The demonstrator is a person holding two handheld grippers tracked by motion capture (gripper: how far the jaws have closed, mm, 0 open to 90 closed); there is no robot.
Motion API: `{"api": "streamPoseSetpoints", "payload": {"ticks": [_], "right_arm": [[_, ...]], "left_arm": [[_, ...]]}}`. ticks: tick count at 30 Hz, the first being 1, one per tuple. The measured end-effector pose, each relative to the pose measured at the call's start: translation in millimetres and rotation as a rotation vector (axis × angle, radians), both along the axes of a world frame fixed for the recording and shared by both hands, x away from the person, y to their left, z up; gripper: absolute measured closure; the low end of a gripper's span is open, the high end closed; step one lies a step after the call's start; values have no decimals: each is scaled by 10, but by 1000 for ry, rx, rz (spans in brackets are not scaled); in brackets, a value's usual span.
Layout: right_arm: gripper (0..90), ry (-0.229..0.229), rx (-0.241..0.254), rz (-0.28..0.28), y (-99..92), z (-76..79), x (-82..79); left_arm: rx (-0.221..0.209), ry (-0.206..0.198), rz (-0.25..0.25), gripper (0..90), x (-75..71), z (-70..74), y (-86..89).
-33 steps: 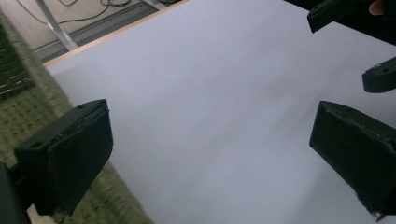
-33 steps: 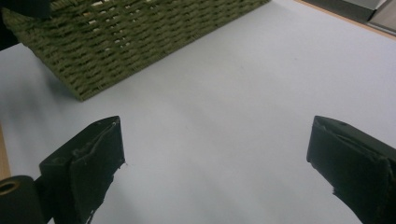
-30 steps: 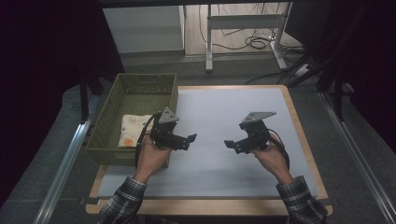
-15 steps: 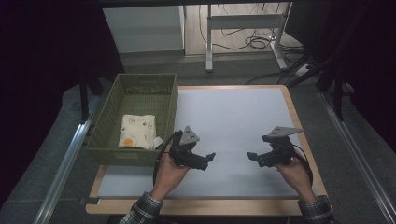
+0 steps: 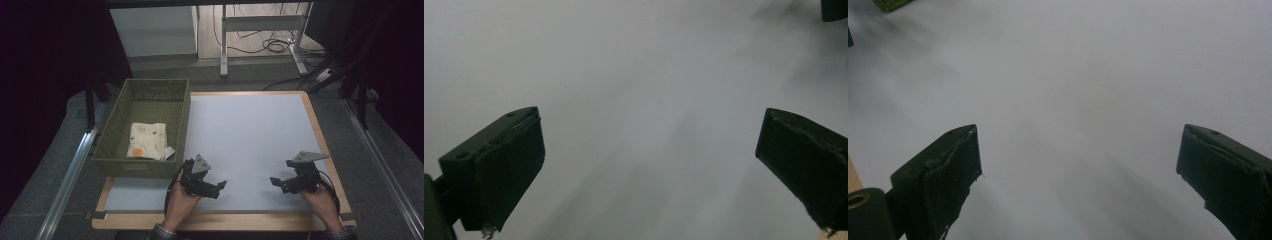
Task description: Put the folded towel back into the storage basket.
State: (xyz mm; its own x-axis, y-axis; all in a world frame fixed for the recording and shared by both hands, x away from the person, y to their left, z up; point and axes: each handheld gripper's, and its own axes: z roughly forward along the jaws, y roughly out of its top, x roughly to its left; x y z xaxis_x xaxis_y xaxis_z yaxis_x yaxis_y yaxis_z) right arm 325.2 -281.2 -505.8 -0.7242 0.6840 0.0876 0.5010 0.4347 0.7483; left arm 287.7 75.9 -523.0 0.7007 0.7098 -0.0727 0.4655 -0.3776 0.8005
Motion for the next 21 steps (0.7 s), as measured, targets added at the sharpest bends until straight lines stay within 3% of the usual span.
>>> {"api": "streamPoseSetpoints", "payload": {"ticks": [6, 9, 11, 13, 16, 18, 21], "right_arm": [[41, 25, -25, -15, -29, -177, -52], [41, 5, -40, -16, -29, -241, -80], [41, -6, -56, -20, -19, -242, -94], [41, -19, -80, -20, 2, -249, -106], [41, -56, -143, -19, 58, -265, -139], [41, -51, -134, -22, 51, -270, -139], [42, -52, -134, -22, 53, -271, -140]], "left_arm": [[26, 29, 8, 0, -87, -184, 62], [68, 35, 17, 0, -122, -248, 63], [67, 23, 16, 0, -135, -243, 56], [83, 43, 10, 4, -124, -259, 49], [78, 68, 16, 10, -106, -275, 57], [58, 69, 24, 22, -105, -280, 71], [64, 61, 37, 38, -114, -282, 65]]}}
